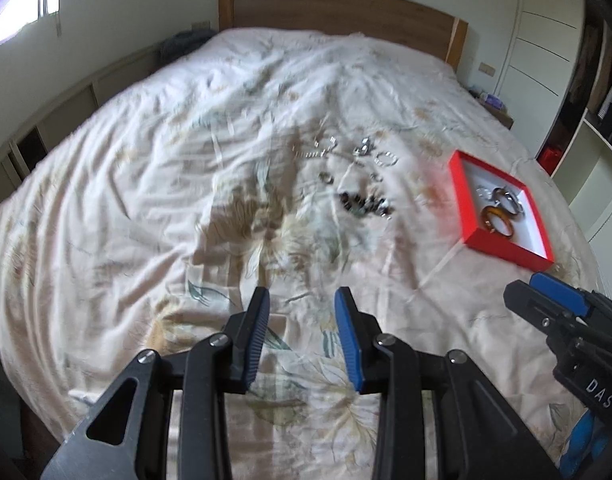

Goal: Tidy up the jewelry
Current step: 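Lower the left tool onto the small silver ring and close it while the right tool nears the beads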

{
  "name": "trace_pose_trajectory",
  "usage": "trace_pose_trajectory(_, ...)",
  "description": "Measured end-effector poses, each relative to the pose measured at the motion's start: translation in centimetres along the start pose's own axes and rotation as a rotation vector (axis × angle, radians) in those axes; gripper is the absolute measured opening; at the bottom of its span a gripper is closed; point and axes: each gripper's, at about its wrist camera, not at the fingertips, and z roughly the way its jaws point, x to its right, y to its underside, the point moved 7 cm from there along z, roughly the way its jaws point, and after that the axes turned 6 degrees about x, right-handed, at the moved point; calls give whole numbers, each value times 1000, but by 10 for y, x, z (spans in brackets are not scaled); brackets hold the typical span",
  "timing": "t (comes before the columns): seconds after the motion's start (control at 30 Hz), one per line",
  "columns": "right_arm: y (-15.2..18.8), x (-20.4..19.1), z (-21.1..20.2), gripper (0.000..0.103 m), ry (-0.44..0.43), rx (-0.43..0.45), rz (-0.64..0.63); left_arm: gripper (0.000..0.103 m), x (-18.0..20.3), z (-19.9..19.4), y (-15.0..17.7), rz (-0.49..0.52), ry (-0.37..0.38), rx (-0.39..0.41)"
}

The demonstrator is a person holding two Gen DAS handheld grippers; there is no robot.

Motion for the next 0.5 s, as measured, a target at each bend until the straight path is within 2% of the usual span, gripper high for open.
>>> trace_pose_trajectory(0.3, -27, 7, 89, 45, -32, -82, -24, 32, -10, 73, -10, -22, 42, -80)
trace_pose_trajectory(0.5, -44, 23, 135, 40, -31, -115, -8, 32, 4, 127, -38, -17, 133, -114)
